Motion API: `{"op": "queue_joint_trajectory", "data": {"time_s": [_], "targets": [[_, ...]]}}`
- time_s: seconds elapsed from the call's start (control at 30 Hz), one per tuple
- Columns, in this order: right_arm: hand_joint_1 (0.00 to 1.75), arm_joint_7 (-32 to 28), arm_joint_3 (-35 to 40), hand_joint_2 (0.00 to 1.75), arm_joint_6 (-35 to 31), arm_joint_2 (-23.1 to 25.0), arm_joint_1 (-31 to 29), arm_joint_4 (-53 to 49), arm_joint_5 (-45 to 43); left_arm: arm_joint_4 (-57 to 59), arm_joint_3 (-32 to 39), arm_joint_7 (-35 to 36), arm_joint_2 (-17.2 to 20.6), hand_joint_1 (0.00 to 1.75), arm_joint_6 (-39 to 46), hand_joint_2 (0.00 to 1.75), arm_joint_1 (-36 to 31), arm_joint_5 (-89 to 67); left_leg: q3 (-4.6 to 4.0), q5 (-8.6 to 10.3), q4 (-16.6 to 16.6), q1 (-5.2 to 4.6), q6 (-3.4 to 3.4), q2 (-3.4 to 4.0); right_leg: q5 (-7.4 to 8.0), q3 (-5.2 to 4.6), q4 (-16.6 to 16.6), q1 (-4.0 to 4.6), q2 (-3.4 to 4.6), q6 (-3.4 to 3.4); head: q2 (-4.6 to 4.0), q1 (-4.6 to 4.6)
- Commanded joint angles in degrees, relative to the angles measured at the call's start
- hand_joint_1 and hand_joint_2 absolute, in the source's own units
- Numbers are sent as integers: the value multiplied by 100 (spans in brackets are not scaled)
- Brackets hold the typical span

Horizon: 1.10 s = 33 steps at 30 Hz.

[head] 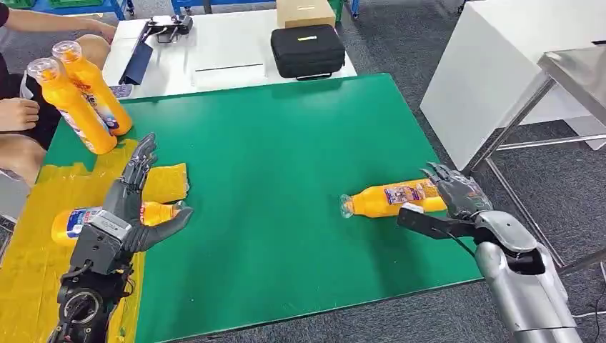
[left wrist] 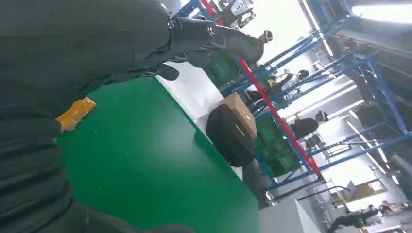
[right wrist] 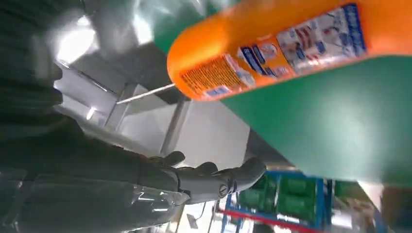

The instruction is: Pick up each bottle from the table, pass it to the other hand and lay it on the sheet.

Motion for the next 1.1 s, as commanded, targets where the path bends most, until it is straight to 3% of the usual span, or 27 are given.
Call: {"op": "queue_joint_trajectory", "data": {"time_s": [0.03, 0.6, 1.1], "targets": [[0, 134, 449, 175, -406, -72, -661, 1226, 143, 174, -110, 111, -51, 0, -20, 175, -145, 60, 27, -12, -3, 8, -12, 14, -5, 29, -13, 6, 36, -16, 0, 0], [0, 161, 920, 175, -569, -70, -1157, 1983, 428, 438, -138, 185, -113, 0, 53, 175, -208, 234, 28, -10, -5, 8, -14, 11, -4, 29, -13, 6, 33, -17, 0, -2], [0, -54, 1439, 175, -323, -11, -1621, 2756, 138, 646, -283, 255, -89, 0, 80, 175, -377, 350, 34, -12, -4, 9, -17, 14, -6, 36, -14, 7, 38, -20, 0, -2]]}}
